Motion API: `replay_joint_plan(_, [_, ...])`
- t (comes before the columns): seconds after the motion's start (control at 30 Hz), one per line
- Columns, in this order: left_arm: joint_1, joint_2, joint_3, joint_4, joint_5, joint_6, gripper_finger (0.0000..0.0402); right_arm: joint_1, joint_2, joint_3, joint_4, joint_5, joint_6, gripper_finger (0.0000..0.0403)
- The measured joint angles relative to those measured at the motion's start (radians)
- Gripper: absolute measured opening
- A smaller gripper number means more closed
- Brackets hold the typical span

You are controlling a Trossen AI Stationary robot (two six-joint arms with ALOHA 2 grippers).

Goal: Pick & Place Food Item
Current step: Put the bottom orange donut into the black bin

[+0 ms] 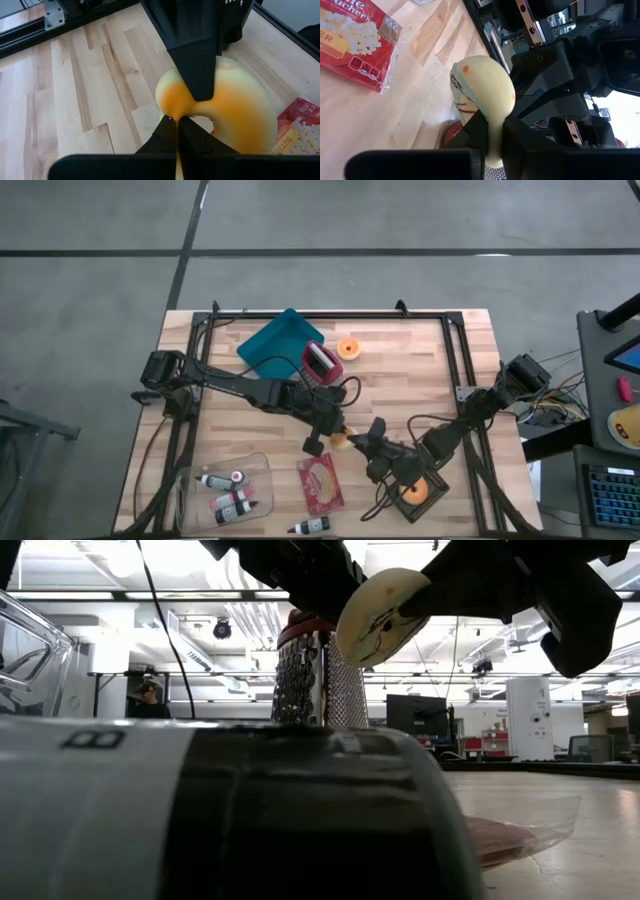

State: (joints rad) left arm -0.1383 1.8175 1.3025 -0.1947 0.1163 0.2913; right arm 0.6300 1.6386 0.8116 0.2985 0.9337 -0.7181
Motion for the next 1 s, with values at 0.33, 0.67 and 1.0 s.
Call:
replay_joint_plan(0.33, [0.001,0.0,0.0,0.0,0.001,0.0,0.0,0.0,0.0,0.0,-0.003,0.0,0.0,0.0011])
replay_joint_plan(0.67, [0.0,0.0,0.0,0.0,0.001,0.003,0.0016,0.0,0.0,0.0,-0.005,0.0,0.0,0.001])
replay_joint_plan(1.0, [-0.001,-0.001,0.01,0.0,-0.007,-0.011,0.0131,0.001,0.0,0.0,-0.011,0.0,0.0,0.0009])
